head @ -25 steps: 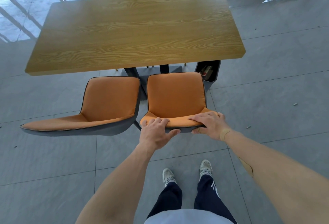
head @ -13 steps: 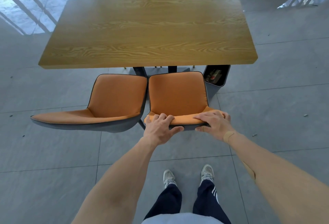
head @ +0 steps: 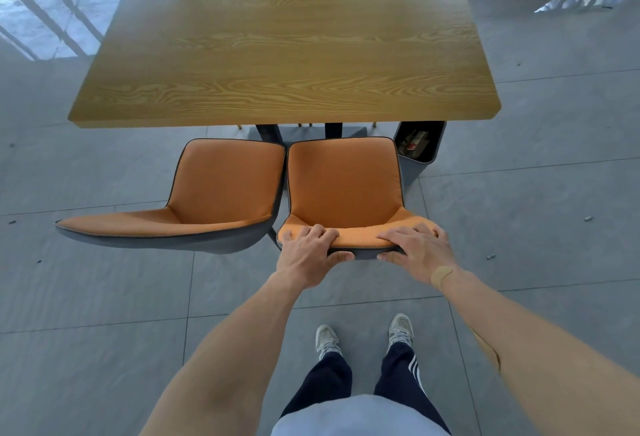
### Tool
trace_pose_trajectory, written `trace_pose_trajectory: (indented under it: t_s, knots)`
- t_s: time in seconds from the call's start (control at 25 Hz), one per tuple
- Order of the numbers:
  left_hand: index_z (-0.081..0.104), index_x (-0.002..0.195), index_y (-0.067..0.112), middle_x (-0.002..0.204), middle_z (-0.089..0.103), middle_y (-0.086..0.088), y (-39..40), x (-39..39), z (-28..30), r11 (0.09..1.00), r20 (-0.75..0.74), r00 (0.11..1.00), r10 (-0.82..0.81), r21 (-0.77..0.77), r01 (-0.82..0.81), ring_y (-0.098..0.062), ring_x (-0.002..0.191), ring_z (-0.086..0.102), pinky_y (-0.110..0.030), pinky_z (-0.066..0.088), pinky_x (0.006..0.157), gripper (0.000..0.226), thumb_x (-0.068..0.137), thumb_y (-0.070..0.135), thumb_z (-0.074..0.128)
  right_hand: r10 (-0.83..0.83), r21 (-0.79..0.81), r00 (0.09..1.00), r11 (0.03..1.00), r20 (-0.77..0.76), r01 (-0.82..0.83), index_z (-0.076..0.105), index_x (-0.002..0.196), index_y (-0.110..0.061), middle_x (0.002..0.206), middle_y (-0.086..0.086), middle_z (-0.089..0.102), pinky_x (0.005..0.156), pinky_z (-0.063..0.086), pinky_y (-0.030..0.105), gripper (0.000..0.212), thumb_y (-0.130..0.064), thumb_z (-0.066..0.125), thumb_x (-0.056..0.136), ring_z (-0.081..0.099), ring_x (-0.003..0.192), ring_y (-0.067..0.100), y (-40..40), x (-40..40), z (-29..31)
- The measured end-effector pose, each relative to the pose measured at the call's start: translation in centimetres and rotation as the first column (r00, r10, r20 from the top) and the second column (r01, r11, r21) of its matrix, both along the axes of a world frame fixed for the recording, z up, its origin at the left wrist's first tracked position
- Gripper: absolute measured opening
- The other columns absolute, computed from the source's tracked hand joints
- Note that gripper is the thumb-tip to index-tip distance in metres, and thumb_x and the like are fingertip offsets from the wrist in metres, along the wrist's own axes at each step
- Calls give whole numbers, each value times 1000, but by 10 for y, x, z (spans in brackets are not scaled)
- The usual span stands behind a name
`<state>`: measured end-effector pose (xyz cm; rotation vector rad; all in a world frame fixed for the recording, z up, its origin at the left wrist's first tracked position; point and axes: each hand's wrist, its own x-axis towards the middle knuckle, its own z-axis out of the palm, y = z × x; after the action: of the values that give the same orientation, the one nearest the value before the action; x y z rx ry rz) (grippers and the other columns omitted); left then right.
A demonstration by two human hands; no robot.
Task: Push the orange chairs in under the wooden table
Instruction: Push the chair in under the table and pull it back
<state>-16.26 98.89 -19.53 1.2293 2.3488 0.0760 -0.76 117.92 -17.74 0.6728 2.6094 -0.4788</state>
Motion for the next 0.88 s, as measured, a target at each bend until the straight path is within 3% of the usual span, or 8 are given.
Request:
trace_pose_trajectory:
  t_s: [0.4, 0.88]
  knots:
    - [46, 132, 33, 123, 59, 4, -5, -4, 6, 999, -28, 999, -37, 12, 37, -23, 114, 54, -56, 34, 100, 79, 82, 82, 10, 8, -34, 997, 999, 81, -5, 43, 140, -47, 147, -15, 47, 109, 26, 53, 46, -61, 41, 96, 36, 134, 20, -5, -5, 9]
    - [44, 131, 34, 121, 58, 3, 13, 3, 5, 1000, -38, 999, -5, 22, 5, -24, 111, 52, -56, 34, 98, 67, 87, 79, 21, -18, -25, 1000, 999, 26, 19, 39, 140, -48, 149, -17, 44, 109, 20, 56, 45, -60, 41, 97, 33, 136, 18, 9, 2, 5]
